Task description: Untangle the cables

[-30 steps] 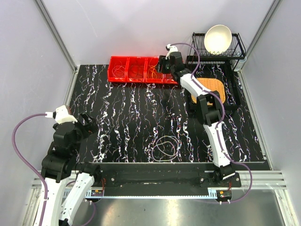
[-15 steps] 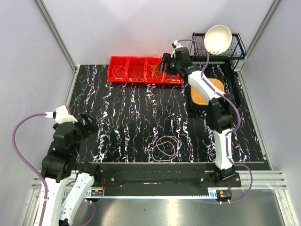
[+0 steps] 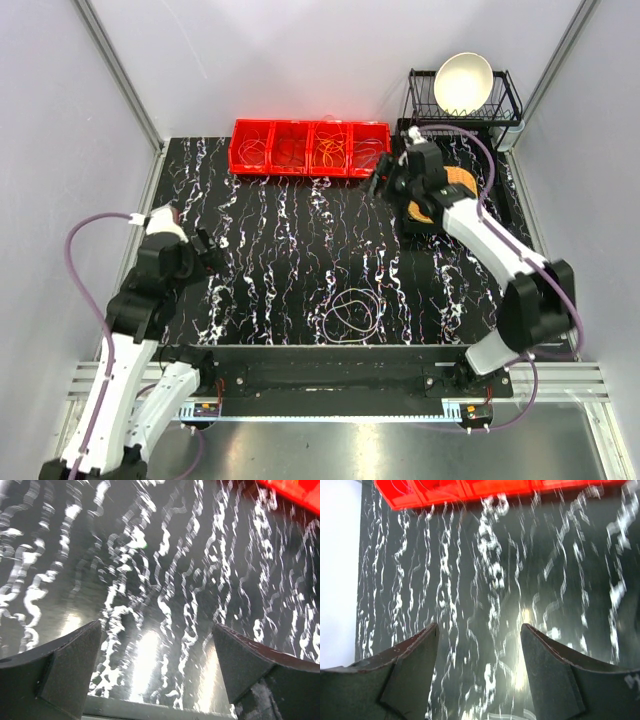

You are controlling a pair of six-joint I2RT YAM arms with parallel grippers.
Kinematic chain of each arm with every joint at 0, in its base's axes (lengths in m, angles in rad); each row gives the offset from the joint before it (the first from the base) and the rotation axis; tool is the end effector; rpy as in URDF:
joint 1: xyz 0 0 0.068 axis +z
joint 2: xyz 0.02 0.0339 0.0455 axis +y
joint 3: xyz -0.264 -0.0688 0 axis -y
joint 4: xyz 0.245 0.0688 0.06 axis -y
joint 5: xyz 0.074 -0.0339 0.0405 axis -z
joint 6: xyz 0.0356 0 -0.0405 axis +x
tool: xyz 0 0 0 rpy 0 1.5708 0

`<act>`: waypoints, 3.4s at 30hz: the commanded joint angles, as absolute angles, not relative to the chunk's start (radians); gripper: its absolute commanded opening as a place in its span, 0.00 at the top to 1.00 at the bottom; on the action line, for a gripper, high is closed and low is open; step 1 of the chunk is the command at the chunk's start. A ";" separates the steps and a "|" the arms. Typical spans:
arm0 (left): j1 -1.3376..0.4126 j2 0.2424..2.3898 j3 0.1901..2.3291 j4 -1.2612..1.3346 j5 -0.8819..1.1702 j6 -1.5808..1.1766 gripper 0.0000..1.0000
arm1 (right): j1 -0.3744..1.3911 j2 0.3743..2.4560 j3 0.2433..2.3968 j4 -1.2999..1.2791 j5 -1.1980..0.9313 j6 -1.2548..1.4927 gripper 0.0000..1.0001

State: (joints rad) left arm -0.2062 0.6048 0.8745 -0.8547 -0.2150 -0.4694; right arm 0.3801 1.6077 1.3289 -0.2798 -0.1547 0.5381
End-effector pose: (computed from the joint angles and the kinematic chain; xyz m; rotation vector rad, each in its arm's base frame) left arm 0.1128 -0.0158 0.3267 -0.4041 2.1066 -0.1632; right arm 0.3456 0.1440 0.3097 0.0795 2.2032 0.6940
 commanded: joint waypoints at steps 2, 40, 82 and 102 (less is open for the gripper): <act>-0.326 0.713 0.841 -0.721 -0.125 -0.543 0.06 | 0.390 1.418 1.115 -0.284 -0.130 0.630 0.28; -1.022 1.692 1.039 -0.216 -0.150 -0.419 0.34 | 0.396 1.270 0.830 -0.379 -0.187 0.646 0.29; -1.032 1.261 1.120 -0.468 -0.342 -0.439 1.00 | 0.396 1.201 0.758 -0.146 -0.534 0.693 0.29; -1.031 1.319 1.133 -0.511 -0.264 -0.400 1.00 | 0.396 1.173 0.732 -0.114 -0.590 0.606 0.29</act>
State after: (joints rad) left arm -1.0321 1.3182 1.1023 -0.5106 -0.3233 -0.4332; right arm 0.3874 1.1995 0.7269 -0.1555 -0.5423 0.6632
